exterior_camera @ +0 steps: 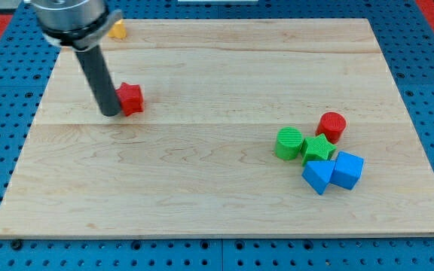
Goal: Move the red star towards the bottom center
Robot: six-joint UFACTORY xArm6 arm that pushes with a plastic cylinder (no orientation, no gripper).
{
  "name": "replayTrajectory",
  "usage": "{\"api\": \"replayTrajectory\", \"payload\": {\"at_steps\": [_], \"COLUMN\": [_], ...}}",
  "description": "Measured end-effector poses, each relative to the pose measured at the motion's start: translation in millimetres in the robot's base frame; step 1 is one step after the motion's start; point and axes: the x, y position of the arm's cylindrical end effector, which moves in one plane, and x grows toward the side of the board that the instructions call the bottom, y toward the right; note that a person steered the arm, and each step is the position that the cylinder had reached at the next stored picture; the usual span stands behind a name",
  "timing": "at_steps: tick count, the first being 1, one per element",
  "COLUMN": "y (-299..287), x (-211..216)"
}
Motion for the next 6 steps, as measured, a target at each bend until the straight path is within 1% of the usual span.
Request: {"api": "replayTrajectory", "payload": {"at_steps": [1, 2, 3, 4, 6], "y": [-53.1, -61.6, -27.5, 21.6, 108.6], "x": [-0.2, -16.2, -40.5, -44.8, 7.7]}}
